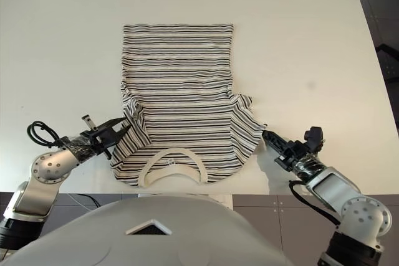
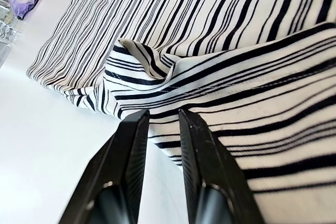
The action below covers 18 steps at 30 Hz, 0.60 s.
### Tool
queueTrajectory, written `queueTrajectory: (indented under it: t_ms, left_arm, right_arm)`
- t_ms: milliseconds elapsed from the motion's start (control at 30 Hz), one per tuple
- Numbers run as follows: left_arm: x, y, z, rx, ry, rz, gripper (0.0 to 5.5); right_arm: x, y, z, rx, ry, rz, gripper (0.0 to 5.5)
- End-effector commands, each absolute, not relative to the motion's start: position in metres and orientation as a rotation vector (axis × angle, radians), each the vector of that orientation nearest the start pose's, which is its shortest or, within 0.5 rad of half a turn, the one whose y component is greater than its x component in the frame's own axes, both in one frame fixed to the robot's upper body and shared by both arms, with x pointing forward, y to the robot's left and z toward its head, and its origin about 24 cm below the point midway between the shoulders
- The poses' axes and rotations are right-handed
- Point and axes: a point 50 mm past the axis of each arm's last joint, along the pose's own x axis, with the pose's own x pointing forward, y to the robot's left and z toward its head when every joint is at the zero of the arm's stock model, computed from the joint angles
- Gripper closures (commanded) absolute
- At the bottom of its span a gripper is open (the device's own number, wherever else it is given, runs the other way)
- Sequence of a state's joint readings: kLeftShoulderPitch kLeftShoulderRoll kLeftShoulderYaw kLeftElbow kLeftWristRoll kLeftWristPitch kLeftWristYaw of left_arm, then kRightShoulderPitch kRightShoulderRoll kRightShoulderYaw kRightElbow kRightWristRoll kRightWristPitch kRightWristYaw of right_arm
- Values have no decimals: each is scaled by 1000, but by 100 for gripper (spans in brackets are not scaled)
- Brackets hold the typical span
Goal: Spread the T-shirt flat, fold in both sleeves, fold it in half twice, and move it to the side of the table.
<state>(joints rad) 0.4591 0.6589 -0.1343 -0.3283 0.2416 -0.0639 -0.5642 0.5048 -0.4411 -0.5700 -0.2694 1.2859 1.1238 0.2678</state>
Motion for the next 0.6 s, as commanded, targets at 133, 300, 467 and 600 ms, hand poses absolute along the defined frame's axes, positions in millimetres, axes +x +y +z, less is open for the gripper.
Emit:
queueTrajectory:
  t_ms: [133, 300, 467, 600]
  left_arm:
    - [145, 200, 24, 788, 340, -855, 446]
    - [145, 201, 24, 799, 341, -865, 446]
    - [147, 201, 24, 805, 338, -873, 446]
    - [147, 200, 24, 806, 334, -879, 446]
  right_arm:
    - [95, -275, 22, 898, 784, 139, 413]
    - [94, -274, 22, 944, 756, 151, 413]
    - [97, -269, 24, 977, 737, 169, 413]
    - [100, -262, 22, 925, 771, 183, 413]
